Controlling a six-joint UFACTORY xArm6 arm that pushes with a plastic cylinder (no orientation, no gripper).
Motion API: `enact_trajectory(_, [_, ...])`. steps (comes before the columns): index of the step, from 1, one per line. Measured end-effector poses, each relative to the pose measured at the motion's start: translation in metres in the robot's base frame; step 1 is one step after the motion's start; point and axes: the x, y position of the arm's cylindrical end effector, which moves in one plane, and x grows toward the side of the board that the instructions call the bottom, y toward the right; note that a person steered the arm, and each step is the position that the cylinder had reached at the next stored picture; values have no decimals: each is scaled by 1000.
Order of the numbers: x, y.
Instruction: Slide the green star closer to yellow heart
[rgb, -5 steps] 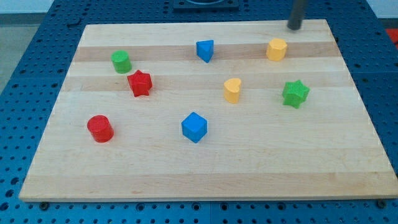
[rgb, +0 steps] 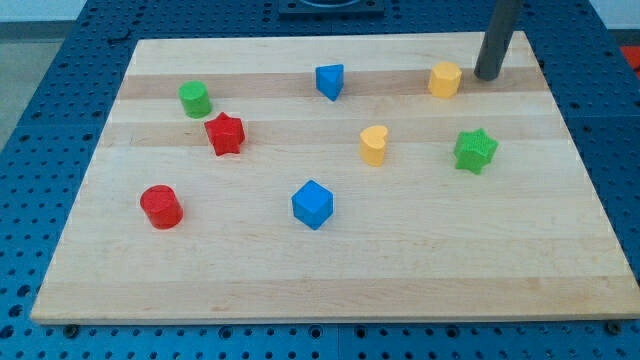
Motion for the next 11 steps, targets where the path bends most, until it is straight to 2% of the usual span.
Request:
enact_trajectory(1, [46, 46])
enact_trajectory(2, [66, 55])
enact_trajectory(3, [66, 55])
enact_trajectory(4, [106, 55])
enact_trajectory(6, [115, 40])
enact_trajectory(7, [115, 5])
enact_trajectory(8, [115, 3])
enact_trajectory(10, [150, 21])
enact_trajectory(11, [148, 7])
